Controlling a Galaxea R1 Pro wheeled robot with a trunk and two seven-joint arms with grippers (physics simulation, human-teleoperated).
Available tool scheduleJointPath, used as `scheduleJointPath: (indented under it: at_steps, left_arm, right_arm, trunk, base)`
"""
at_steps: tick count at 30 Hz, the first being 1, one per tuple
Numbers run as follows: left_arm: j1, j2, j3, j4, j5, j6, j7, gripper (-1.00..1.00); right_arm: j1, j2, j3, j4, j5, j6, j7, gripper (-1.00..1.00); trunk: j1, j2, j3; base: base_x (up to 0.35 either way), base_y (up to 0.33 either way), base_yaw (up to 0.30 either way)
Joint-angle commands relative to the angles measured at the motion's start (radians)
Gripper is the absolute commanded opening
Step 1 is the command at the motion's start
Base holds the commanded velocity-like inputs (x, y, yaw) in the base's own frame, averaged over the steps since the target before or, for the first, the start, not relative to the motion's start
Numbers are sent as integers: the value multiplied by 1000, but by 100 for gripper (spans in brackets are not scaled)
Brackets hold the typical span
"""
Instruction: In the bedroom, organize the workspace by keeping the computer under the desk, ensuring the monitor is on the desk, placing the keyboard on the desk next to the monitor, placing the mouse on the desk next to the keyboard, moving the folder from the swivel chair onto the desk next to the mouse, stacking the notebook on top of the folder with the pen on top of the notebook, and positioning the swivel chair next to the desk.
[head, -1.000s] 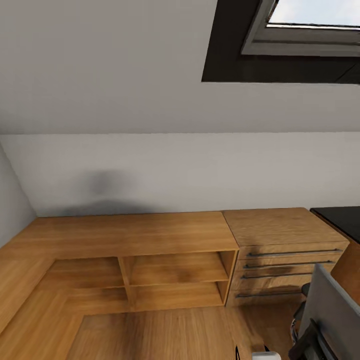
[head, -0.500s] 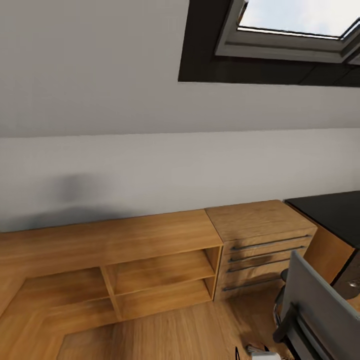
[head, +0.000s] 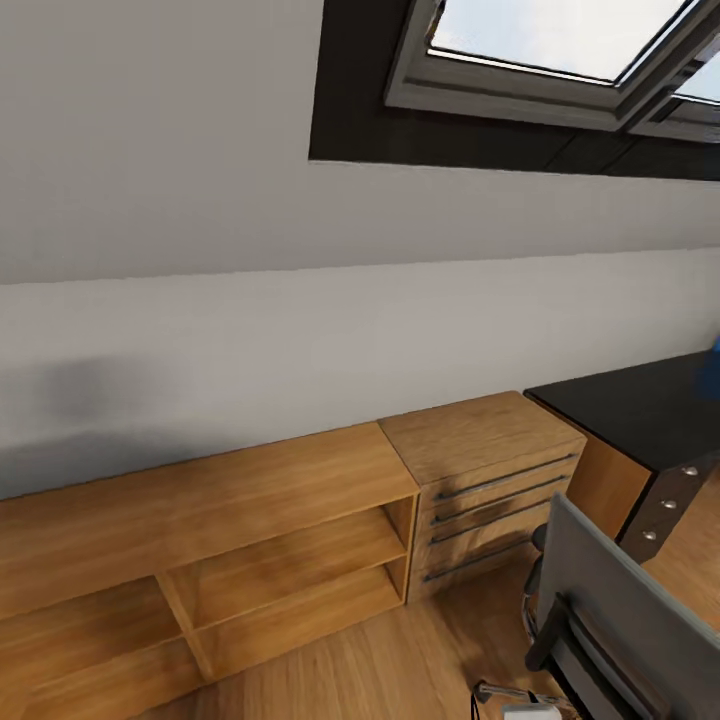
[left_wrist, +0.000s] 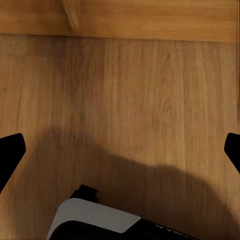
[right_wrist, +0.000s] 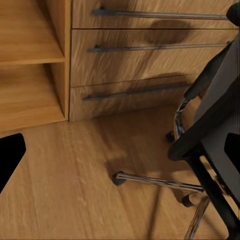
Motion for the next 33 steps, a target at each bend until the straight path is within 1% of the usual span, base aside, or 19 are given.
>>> scheduleJointPath:
  at_steps: [1,9,16,26,33]
  left_arm:
    - [0,0,-6,0,5,-3,6,100]
    - [0,0,-6,1,5,-2,6,100]
    - [0,0,-7,19,5,-3,6,100]
    - [0,-1,-7,23,5,-4,6,100]
    - [0,-2,-7,23,5,-4,6,100]
  right_arm:
    - [-1,0,8,0,-1,0,-9,100]
    - [-1,0,8,0,-1,0,-9,100]
    - [-1,0,8,0,-1,0,-9,100]
    - [-1,0,8,0,-1,0,-9,100]
    - [-1,1,8,0,-1,1,-9,100]
  trunk:
    - [0,-1,-2]
    - [0,-1,-2]
    - [0,-1,-2]
    - [0,-1,-2]
    - [0,-1,-2]
  base:
    - [88,81,-292]
    - [22,35,-292]
    - [64,234,-292]
    - [13,51,-292]
    - [22,228,-292]
